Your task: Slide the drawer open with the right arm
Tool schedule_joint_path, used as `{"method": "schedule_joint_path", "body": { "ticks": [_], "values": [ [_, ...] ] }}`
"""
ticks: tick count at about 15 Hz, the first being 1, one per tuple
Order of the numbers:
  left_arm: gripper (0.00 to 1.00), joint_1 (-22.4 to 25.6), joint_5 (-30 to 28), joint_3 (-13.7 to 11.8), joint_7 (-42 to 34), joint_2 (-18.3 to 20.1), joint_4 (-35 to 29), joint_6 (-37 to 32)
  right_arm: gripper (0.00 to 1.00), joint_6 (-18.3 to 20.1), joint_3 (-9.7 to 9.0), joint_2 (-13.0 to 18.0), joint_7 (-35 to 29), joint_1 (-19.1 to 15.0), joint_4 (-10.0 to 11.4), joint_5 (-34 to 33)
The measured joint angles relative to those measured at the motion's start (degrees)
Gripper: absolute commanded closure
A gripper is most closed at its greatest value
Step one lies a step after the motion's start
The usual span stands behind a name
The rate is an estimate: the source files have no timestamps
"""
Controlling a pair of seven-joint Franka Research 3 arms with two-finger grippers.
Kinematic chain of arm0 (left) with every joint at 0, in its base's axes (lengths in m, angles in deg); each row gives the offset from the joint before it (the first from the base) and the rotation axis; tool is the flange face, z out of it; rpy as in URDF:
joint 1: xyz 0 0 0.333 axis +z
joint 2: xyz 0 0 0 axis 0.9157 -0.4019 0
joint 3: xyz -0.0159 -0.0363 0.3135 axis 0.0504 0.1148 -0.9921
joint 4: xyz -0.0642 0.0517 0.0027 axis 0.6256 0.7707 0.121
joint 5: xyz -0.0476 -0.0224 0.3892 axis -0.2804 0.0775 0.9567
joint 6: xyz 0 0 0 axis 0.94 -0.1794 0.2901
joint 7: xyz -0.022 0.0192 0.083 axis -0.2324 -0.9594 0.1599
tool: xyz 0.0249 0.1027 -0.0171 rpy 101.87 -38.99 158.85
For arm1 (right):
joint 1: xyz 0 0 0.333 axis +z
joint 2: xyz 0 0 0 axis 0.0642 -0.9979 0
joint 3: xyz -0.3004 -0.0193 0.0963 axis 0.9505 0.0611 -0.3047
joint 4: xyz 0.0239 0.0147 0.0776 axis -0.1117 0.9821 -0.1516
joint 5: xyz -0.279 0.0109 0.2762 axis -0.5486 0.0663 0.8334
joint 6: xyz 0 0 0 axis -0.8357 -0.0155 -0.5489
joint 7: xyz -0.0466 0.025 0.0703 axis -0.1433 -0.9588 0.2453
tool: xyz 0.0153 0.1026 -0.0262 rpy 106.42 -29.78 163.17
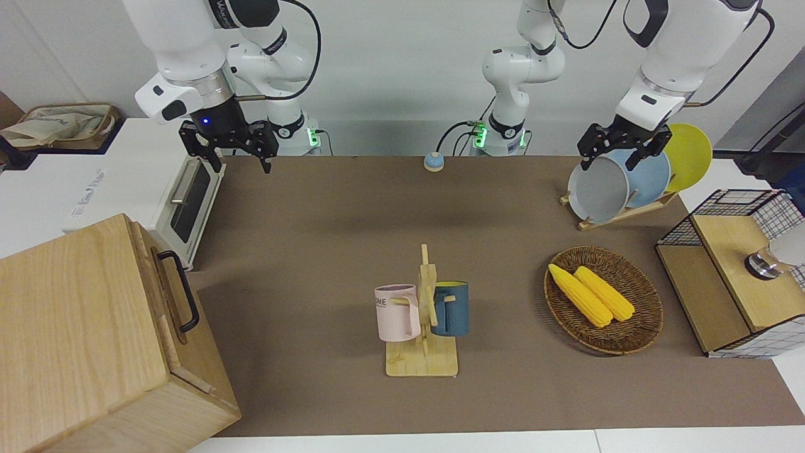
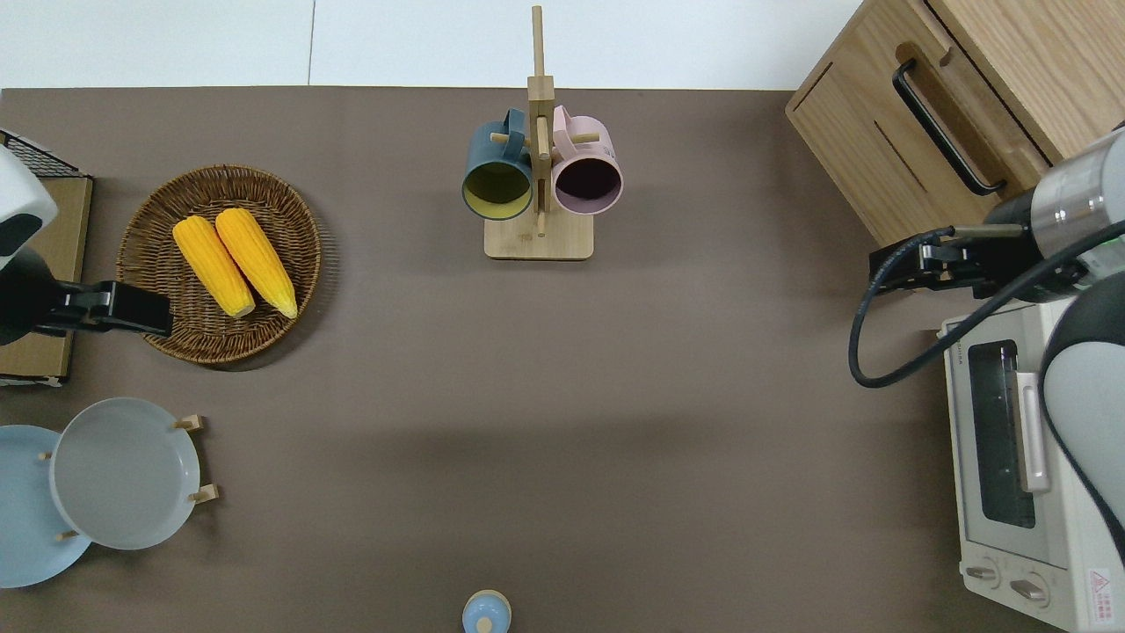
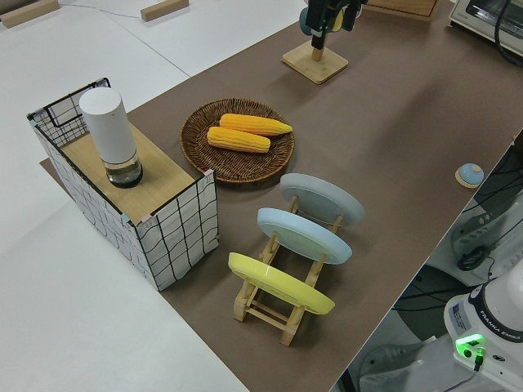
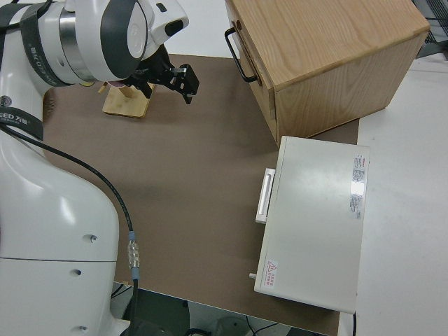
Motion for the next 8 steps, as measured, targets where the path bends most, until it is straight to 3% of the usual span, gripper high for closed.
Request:
{"method": "schedule_joint_path", "body": {
  "ticks": [8],
  "values": [
    [0.01,0.0,0.0,0.0,0.0,0.0,0.0,0.0,0.015,0.18,0.35,-0.48,0.02,0.25,0.25,-1.54]
  ]
}}
